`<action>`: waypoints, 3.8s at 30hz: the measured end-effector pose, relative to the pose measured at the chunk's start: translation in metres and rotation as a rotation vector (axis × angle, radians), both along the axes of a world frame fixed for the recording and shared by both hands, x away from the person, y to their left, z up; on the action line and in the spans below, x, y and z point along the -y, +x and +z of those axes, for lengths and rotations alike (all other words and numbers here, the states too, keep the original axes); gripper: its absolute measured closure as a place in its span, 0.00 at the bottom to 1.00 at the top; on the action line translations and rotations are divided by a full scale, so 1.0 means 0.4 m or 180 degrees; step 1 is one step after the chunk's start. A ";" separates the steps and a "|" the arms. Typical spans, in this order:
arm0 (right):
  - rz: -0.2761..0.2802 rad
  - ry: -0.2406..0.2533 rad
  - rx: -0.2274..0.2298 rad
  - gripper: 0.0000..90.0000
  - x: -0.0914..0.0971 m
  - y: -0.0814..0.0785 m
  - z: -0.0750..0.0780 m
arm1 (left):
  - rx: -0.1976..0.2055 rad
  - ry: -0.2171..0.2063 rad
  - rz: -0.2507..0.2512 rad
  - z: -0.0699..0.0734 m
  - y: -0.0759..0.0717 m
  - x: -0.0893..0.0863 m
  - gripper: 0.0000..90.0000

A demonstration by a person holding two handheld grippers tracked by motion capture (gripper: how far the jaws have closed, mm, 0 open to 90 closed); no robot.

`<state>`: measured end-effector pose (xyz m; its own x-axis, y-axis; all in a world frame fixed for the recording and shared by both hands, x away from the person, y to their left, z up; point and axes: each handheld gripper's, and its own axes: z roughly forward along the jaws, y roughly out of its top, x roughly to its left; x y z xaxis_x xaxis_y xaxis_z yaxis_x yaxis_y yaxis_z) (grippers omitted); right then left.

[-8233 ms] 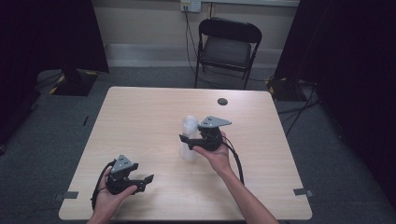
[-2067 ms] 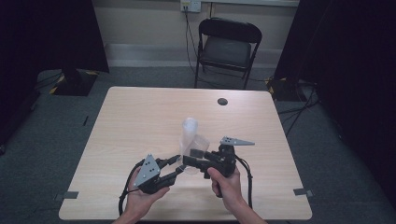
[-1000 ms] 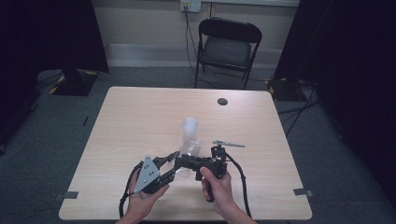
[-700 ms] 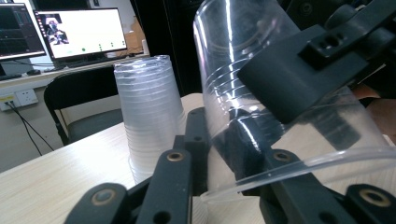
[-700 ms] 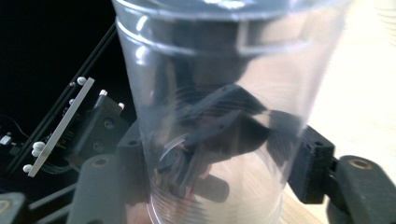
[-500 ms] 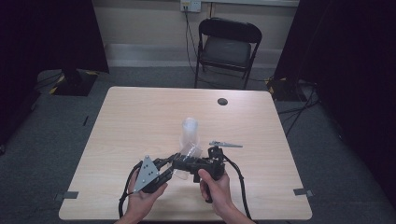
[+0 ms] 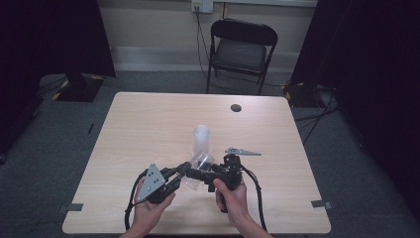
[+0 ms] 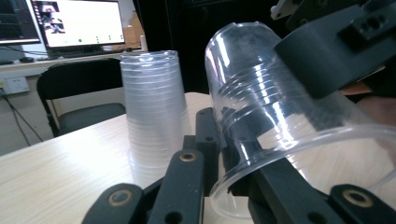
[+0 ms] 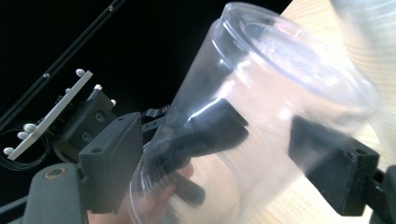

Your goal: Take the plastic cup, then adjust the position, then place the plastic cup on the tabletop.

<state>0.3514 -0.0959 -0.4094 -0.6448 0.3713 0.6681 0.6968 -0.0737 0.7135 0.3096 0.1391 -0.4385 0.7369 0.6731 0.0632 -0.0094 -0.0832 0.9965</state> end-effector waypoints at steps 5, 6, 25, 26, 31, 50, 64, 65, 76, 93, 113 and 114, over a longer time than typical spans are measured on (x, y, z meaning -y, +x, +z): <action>-0.0071 -0.0007 0.0106 0.19 0.018 0.005 0.009 | -0.0090 -0.0047 -0.0031 0.001 0.002 -0.007 0.97; -0.0089 -0.0012 0.0133 0.19 0.023 0.006 0.011 | -0.0116 -0.0055 -0.0034 0.002 0.003 -0.008 0.97; -0.0283 -0.0239 0.0432 0.19 0.090 0.009 0.020 | -0.0837 -0.0042 -0.0150 0.016 0.019 -0.048 0.99; -0.0284 -0.0260 0.0443 0.19 0.093 0.008 0.021 | -0.0837 -0.0042 -0.0150 0.016 0.019 -0.048 0.99; -0.0188 -0.0364 0.0518 0.21 0.100 0.007 0.021 | -0.1103 0.0048 -0.0166 0.015 0.029 -0.058 0.99; 0.0086 -0.1115 0.1069 0.20 0.093 -0.014 0.008 | -0.1643 0.0403 -0.0362 -0.005 0.050 -0.058 1.00; 0.0490 -0.1703 0.1639 0.28 0.060 -0.043 -0.009 | -0.2074 0.0553 -0.0663 -0.008 0.060 -0.041 1.00; 0.0517 -0.1735 0.1665 0.28 0.057 -0.044 -0.009 | -0.2108 0.0573 -0.0668 -0.009 0.062 -0.041 1.00; 0.0857 -0.2076 0.1968 0.24 0.021 -0.064 -0.024 | -0.2329 0.0770 -0.0787 -0.008 0.065 -0.022 1.00; 0.1104 -0.2440 0.2259 0.19 -0.020 -0.082 -0.043 | -0.2681 0.0827 -0.0916 -0.010 0.093 -0.021 1.00; 0.1236 -0.2806 0.2764 0.26 -0.057 -0.099 -0.056 | -0.2946 0.1113 -0.0967 0.026 0.134 0.054 1.00; 0.1236 -0.2806 0.2764 0.26 -0.057 -0.099 -0.056 | -0.2946 0.1113 -0.0967 0.026 0.134 0.054 1.00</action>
<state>0.3118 -0.0730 -0.4319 -0.9054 0.1614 -0.3926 -0.1457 0.7506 0.6445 0.3631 0.1175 -0.4281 0.7323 0.5036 -0.4583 0.6792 -0.4915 0.5451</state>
